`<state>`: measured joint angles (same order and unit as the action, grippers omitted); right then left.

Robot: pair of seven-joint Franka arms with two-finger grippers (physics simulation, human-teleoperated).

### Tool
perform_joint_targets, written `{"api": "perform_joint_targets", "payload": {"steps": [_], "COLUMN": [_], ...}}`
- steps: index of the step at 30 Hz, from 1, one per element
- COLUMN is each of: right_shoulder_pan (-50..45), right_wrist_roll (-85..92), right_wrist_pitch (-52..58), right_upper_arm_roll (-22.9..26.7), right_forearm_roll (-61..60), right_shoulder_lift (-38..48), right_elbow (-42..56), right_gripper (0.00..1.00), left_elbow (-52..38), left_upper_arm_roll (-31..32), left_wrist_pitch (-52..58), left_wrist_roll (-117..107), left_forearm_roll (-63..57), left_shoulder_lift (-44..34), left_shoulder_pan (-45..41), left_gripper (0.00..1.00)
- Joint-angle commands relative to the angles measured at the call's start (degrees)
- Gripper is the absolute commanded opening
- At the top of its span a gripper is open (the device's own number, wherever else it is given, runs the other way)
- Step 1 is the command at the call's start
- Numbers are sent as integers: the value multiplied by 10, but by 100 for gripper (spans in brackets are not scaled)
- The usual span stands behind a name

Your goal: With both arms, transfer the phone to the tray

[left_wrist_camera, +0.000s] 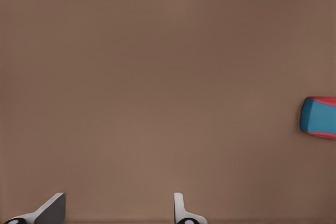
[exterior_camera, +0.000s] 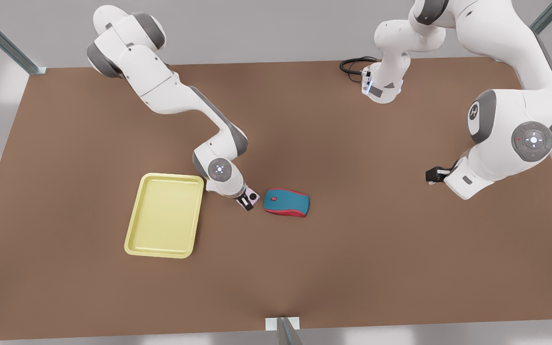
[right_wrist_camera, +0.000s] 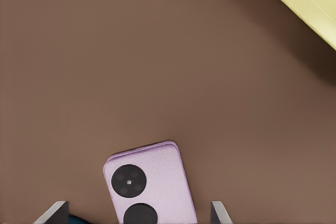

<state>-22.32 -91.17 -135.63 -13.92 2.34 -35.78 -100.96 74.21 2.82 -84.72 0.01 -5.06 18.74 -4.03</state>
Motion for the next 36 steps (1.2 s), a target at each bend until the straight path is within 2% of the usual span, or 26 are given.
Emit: {"api": "perform_joint_targets", "payload": {"steps": [1,11,14,36], "right_shoulder_pan": [-1,-29,-30,-29], "right_wrist_roll": [31,83,92,95], "right_wrist_pitch": [-23,-69,-70,-82], "right_upper_arm_roll": [0,0,5,13], "right_forearm_roll": [3,16,16,21], "right_shoulder_lift": [1,-27,-13,-32], "right_elbow": [-6,-27,-49,-25], "right_gripper": [100,100,100,100], "left_elbow": [0,0,0,0], "left_upper_arm_roll": [1,1,1,1], "left_wrist_pitch": [0,-4,-4,-4], "left_wrist_roll": [11,9,9,8], "left_forearm_roll": [0,0,0,-1], "left_shoulder_lift": [0,3,4,0], "left_shoulder_pan": [0,0,-1,-1], "left_gripper": [100,100,100,100]}}
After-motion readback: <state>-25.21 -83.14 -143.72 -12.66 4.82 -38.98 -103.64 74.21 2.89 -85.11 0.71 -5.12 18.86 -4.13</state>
